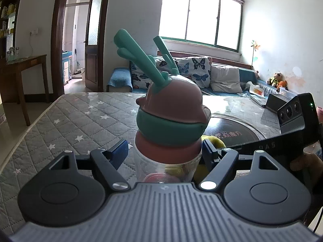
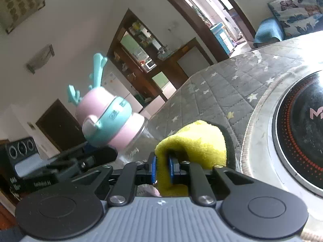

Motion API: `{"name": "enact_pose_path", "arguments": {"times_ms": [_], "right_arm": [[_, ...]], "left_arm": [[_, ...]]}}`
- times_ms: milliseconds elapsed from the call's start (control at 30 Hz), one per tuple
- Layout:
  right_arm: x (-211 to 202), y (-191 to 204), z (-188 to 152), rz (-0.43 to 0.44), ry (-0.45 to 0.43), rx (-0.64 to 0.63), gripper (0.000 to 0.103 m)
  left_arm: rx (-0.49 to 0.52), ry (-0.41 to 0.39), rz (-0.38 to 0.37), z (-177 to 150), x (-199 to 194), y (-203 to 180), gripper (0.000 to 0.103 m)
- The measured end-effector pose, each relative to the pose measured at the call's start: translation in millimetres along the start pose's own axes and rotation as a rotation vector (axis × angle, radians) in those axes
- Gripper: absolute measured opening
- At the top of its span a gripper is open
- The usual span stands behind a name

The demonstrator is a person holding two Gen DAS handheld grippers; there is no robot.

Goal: Clean container
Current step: 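Rotate the right tool around the bottle, wiping its base with the cloth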

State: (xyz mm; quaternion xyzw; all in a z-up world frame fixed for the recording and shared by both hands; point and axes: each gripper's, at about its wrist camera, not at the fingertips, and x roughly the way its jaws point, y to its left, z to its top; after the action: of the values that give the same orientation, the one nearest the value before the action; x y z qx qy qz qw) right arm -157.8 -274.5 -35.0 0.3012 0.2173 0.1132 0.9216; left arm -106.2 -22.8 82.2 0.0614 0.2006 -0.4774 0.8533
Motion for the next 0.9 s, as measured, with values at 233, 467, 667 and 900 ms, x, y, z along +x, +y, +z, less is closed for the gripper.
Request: {"name": "enact_pose_path", "arguments": {"times_ms": [233,467,667,900], "right_arm": [[-6,25,-10,-0.123,0.058,-0.235,0.025],[-29,59,-18,-0.215,0.068,-0.464,0.056],[-54,79,-23,-0.280,0.016,-0.613,0.082],[-29,73,-32,-0.350,0.089,-0.665,0.083]], "left_arm": [[-0.002,0.001,0.002,1,0,4,0.077],[-0.003,0.002,0.002,0,-1,5,0.077],[-0.010,0.002,0.002,0,0,5,0.077],[-0.014,0.006,0.010,-1,0,0,0.077]]}}
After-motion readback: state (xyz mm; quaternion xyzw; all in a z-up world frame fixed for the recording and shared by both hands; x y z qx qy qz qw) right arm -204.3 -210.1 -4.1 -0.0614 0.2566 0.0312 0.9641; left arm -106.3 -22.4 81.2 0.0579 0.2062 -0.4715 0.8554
